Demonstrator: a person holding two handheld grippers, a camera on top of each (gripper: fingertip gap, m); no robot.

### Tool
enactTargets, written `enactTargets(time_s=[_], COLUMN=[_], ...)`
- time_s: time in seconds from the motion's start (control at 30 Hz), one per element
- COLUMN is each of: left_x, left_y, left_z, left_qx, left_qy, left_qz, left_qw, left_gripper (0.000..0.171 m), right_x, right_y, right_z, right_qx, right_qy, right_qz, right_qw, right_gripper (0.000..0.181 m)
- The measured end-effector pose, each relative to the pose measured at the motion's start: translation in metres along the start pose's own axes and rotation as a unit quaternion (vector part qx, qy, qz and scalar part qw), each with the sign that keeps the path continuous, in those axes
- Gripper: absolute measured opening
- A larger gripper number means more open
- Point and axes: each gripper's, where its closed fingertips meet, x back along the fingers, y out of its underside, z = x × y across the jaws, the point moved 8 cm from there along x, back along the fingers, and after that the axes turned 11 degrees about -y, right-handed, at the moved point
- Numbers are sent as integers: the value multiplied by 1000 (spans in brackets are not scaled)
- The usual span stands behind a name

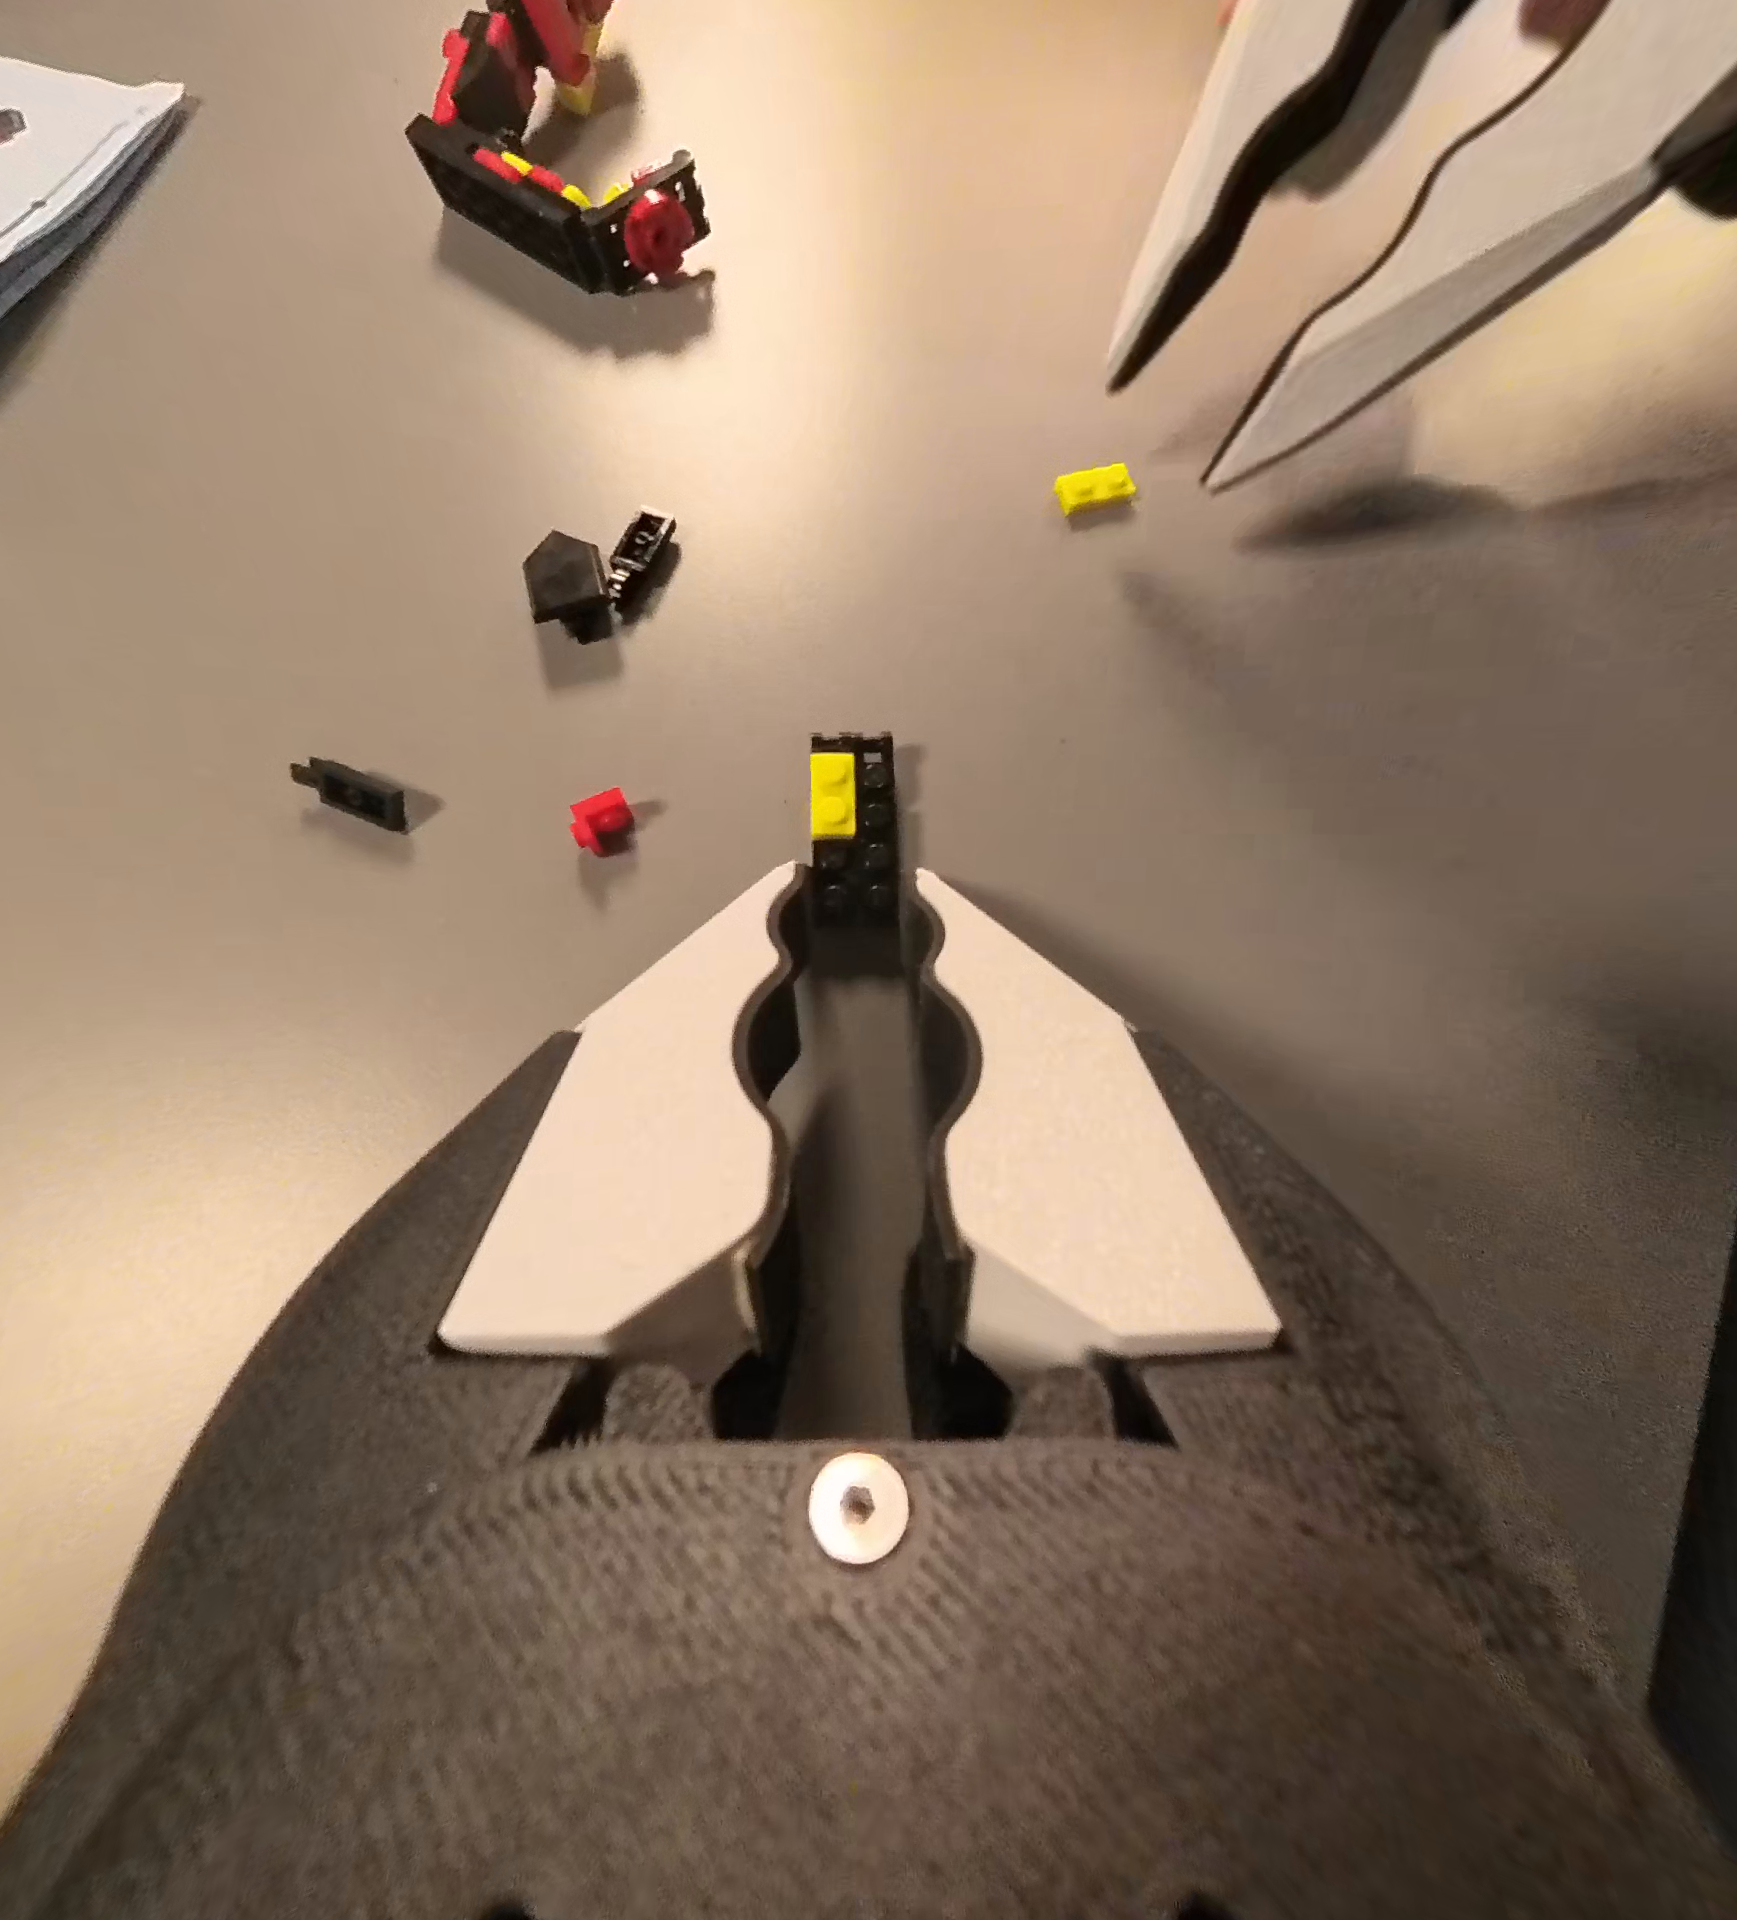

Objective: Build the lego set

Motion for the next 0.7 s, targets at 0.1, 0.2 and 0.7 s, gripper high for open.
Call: enactTargets(time_s=[0.1, 0.2, 0.7], left_x=[0, 0, 14], left_y=[0, 0, -17], left_z=[0, 0, 23], left_qx=[0, -1, 9], left_qy=[1, 0, 165], left_qz=[0, 0, 33], left_qw=[1000, 1000, 986], left_gripper=[16, 16, 15], right_x=[-10, -12, -15], right_y=[12, 11, -49], right_z=[3, 7, -27], right_qx=[-54, -46, 286], right_qy=[-1, 28, -146], right_qz=[16, 13, 0], right_qw=[998, 998, 947], right_gripper=[23, 13, 5])
